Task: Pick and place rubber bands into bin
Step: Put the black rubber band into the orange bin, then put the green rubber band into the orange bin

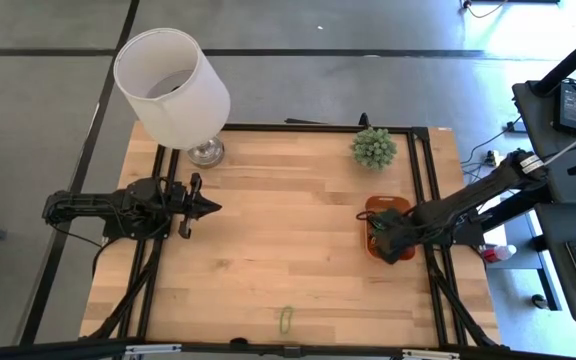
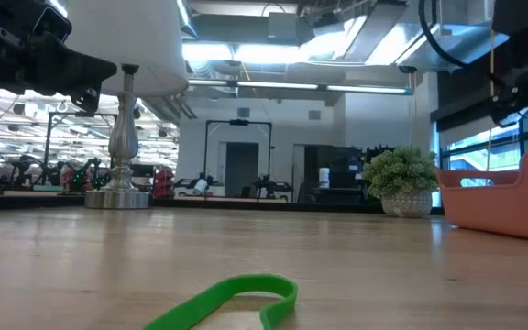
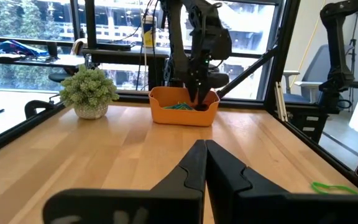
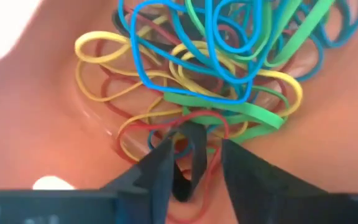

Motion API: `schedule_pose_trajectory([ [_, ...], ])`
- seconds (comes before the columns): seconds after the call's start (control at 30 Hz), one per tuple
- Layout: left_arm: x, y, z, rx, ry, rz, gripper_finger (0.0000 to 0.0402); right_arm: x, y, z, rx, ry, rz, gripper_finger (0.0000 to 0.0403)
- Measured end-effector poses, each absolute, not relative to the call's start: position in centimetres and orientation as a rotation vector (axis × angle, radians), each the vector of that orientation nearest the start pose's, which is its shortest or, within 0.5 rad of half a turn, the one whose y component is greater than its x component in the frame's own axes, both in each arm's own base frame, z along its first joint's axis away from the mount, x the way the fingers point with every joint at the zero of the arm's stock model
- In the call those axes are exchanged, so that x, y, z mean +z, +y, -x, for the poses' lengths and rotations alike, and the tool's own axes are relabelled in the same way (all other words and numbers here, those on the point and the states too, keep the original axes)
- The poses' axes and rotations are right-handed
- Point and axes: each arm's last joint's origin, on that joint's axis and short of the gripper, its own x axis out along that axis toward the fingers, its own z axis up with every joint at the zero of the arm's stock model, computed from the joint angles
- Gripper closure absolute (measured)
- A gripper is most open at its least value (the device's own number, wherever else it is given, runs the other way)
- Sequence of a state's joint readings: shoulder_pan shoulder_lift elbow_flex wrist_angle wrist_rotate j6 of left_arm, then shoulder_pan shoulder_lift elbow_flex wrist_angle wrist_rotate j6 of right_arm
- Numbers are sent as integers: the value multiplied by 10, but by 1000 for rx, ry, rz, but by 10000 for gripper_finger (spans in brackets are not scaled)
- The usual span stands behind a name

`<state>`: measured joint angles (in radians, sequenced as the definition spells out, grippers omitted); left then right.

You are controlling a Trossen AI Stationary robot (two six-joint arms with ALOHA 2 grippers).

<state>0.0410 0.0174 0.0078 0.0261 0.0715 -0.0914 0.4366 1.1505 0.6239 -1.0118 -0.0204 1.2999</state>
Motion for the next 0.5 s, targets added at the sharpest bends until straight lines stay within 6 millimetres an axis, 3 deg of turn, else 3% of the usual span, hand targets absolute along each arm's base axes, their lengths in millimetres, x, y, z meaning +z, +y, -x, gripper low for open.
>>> schedule_pose_trajectory([
  [0.17, 167, 2, -98, -31, -15, 90, 400, 195, 67, -142, -675, 1487, -675, 221],
  [0.3, 167, 2, -98, -31, -15, 90, 400, 215, 68, -147, -692, 1437, -642, 211],
  [0.5, 167, 2, -98, -31, -15, 90, 400, 260, 83, -173, -560, 1057, -593, 229],
])
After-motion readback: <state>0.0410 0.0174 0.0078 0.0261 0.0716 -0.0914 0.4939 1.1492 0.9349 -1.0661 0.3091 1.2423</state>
